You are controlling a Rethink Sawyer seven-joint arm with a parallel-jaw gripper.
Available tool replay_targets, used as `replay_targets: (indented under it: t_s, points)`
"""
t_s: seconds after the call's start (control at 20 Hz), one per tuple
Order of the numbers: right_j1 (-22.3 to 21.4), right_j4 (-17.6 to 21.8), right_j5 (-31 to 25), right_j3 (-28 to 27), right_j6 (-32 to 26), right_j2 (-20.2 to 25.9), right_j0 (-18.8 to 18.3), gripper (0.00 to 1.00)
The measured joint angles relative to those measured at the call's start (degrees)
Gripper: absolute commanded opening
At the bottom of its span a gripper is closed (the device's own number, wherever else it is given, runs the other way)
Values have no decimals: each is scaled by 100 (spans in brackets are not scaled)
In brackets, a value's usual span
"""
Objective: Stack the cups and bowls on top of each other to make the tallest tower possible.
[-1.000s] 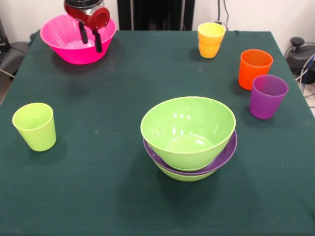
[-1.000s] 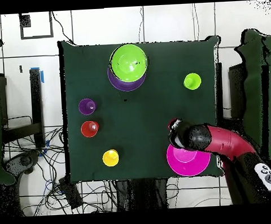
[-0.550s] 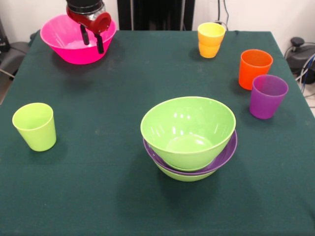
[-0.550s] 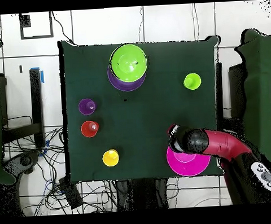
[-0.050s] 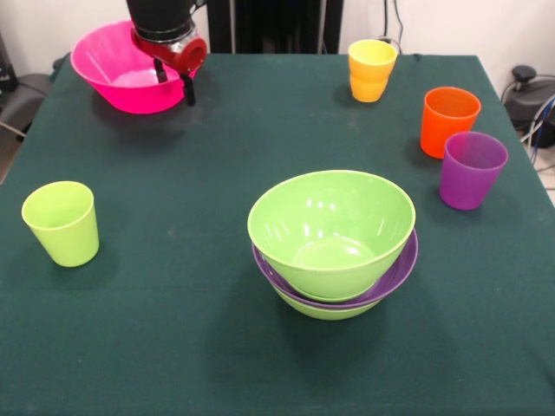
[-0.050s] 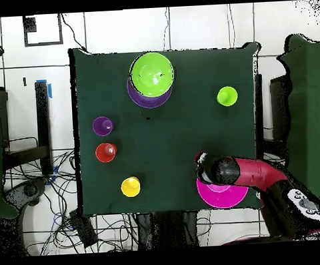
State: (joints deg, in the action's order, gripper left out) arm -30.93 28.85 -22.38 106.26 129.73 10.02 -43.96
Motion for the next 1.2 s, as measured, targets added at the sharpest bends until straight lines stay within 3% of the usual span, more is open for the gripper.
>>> replay_targets:
  t_s: [1.2]
  points:
    - [326,14,216,-3,0,-254,46,100]
